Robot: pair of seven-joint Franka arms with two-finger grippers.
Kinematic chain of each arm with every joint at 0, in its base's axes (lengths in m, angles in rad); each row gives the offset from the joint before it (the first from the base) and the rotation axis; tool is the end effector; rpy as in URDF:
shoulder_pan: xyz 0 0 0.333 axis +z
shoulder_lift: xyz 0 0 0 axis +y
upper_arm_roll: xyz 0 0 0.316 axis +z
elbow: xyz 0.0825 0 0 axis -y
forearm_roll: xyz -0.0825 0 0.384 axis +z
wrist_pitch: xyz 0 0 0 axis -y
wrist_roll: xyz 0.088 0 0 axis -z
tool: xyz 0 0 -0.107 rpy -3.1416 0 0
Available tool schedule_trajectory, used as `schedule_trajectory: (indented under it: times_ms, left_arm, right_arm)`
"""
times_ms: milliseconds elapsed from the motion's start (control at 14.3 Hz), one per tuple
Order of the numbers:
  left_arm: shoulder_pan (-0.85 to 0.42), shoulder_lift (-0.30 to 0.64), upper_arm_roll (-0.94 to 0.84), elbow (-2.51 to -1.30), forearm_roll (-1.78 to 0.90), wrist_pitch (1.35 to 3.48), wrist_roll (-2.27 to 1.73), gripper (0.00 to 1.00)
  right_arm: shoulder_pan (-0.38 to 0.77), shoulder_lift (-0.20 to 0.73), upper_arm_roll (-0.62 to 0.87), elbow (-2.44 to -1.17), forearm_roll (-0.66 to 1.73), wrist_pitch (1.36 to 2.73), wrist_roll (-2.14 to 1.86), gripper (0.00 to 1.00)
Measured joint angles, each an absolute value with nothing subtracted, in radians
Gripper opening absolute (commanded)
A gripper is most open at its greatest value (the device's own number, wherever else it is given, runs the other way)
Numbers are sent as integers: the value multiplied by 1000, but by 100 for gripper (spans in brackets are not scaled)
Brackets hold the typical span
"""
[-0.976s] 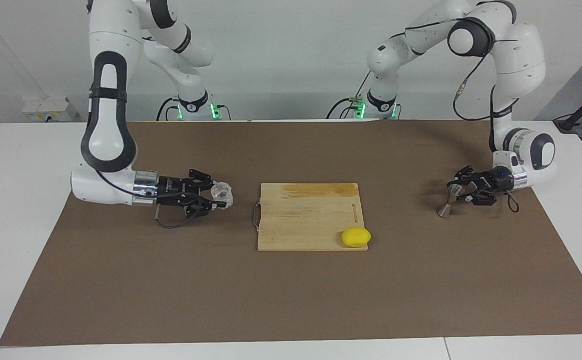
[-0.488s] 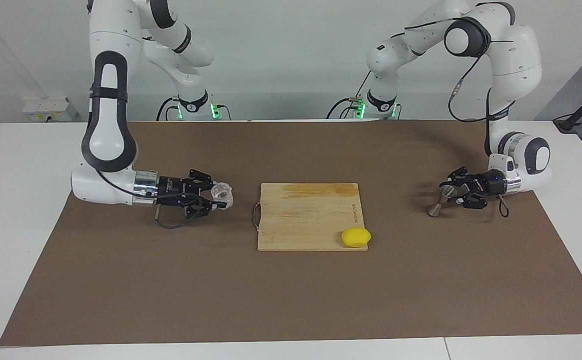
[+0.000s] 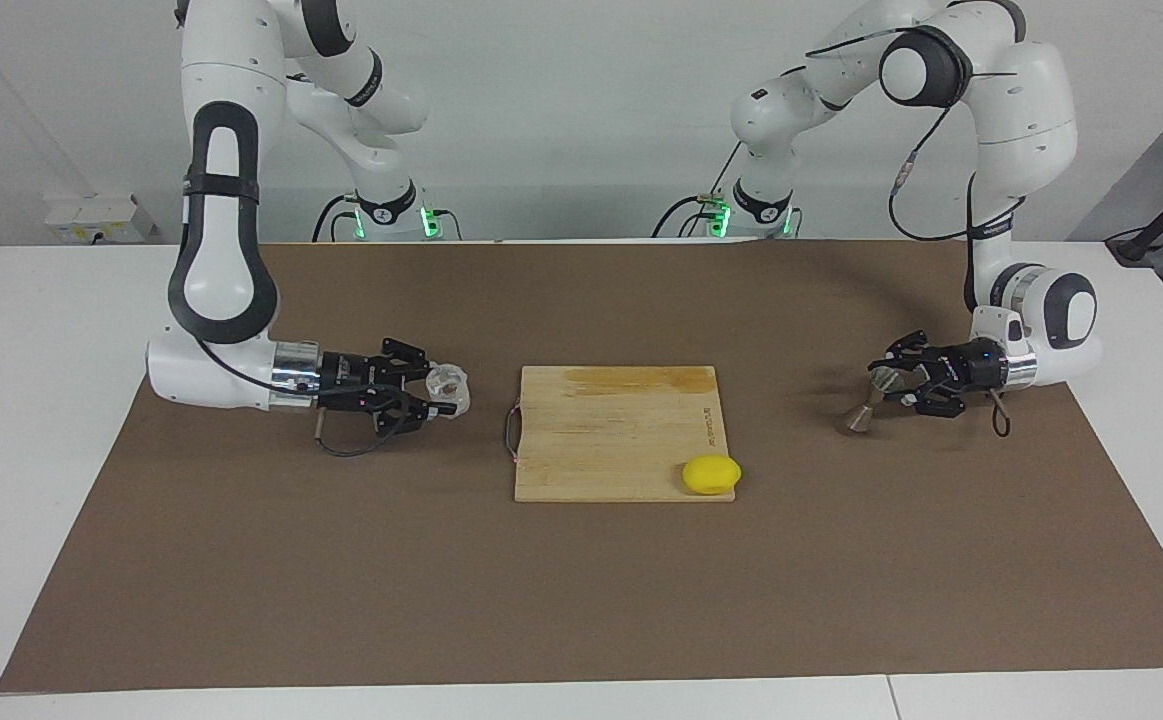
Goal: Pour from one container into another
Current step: 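Carry the metal cup onto the cutting board with the left gripper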
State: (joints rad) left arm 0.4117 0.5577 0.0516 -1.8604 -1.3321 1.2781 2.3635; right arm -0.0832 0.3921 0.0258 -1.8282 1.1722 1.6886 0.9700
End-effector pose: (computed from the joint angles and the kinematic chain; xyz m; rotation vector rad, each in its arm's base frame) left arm 0.5621 0.1392 0.2612 1.2765 -1.0728 1.2277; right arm 0.6140 0.0520 0.3378 -1.5313 1.4736 1.0910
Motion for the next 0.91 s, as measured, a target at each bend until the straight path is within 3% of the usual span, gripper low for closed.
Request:
schedule_trajectory:
  times_ms: [418, 906]
  left_arm:
    - [308, 425, 49, -1987, -1379, 1299, 2344, 0]
    - [43, 264, 45, -2160, -1560, 1540, 2341, 0]
  right_arm:
    - [-84, 365, 25, -1826, 1172, 1689, 999, 0]
    - [-80, 336, 26, -1829, 1117, 1689, 1018, 0]
